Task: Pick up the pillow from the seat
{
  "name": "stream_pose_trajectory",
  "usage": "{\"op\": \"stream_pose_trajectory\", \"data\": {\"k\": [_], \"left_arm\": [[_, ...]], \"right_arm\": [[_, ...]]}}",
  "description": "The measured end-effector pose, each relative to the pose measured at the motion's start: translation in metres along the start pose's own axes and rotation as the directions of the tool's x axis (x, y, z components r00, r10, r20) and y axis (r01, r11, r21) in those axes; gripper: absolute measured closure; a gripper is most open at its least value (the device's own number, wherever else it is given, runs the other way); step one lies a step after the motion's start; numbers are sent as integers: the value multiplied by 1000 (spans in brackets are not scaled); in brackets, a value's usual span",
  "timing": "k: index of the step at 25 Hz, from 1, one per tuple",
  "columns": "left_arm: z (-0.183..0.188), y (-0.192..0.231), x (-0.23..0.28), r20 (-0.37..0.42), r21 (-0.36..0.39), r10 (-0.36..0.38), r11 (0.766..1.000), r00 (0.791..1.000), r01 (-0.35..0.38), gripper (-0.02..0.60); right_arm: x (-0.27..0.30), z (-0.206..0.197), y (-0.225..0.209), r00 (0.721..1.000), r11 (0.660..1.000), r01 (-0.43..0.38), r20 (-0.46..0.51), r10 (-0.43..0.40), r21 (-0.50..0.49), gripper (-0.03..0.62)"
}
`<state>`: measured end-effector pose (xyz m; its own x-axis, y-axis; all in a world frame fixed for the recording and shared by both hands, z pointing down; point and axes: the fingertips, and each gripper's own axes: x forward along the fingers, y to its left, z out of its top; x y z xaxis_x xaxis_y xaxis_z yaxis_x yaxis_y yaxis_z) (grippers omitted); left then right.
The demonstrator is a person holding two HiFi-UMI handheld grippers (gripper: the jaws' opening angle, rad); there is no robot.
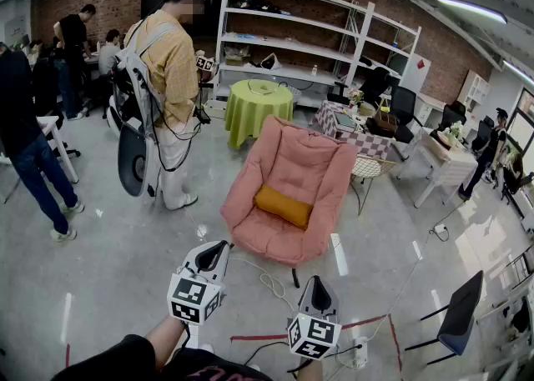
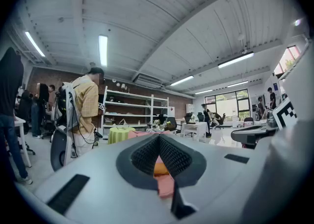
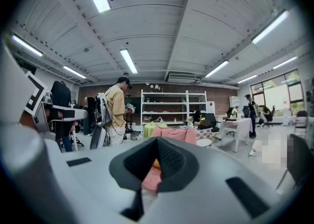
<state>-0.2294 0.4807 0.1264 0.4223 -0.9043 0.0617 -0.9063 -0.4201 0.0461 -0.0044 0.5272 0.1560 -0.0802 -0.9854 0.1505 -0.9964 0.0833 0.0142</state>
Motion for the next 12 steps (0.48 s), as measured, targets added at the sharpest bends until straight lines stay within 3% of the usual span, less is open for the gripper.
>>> {"op": "stream_pose_trajectory", "data": {"k": [12], "left_arm": [[-2,11,-8,-6,7,-17,1000,1000,17,572]], "right_arm": [[-3,4,22,1000,1000,9,23,-9,-15,576]]}}
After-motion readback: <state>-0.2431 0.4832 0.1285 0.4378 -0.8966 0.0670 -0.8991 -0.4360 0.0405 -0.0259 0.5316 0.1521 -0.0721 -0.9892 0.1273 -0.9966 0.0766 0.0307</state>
